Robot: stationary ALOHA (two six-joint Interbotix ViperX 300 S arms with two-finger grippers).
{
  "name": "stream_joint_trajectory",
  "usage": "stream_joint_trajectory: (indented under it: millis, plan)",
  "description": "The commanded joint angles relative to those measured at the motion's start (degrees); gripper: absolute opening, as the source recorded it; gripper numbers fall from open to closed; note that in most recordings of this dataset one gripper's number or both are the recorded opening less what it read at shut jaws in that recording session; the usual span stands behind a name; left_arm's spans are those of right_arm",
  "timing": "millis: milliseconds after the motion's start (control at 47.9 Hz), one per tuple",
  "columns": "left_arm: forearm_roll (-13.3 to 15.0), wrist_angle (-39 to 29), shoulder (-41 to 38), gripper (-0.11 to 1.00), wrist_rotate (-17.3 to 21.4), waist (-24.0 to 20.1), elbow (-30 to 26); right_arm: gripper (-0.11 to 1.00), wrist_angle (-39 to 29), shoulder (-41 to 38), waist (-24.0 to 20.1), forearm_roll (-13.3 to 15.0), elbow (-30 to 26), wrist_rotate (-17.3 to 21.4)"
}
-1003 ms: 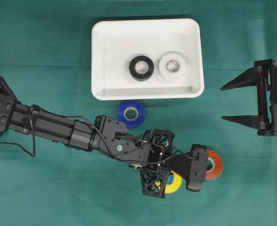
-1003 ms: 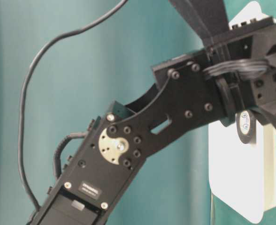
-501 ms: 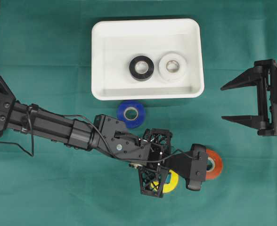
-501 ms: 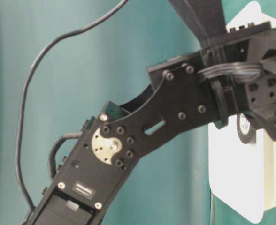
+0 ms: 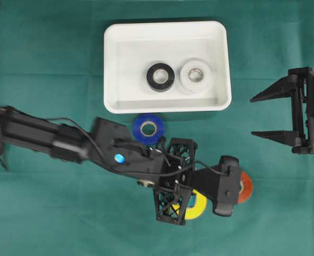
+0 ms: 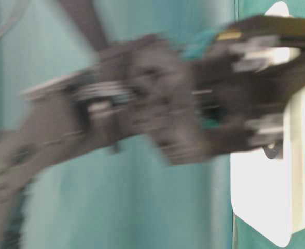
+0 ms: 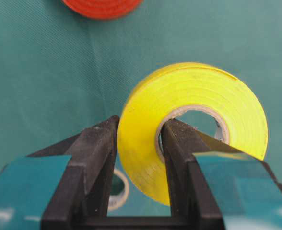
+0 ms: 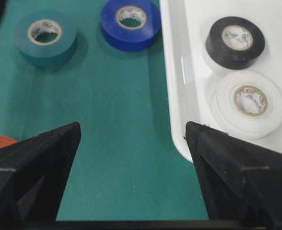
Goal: Pick up the tape from a random location and place it into the white case.
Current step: 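Lower the left gripper and pinch the yellow tape roll's rim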
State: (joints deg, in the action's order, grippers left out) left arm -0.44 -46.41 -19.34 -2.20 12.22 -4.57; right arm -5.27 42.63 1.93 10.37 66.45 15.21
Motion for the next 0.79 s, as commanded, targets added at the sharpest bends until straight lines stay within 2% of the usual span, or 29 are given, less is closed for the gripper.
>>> stream_joint_trajectory:
  millis: [0, 773]
  plan:
    - [-0.3, -1.2, 5.3, 0.23, 0.2, 0.1, -1.8, 0.87, 0.4, -0.1, 0.1, 0.0, -1.4, -0.1]
    - [-1.0, -13.9, 13.4, 0.23, 0.4, -0.6, -11.3, 0.87, 0.5, -0.1, 0.1, 0.1, -1.4, 0.0]
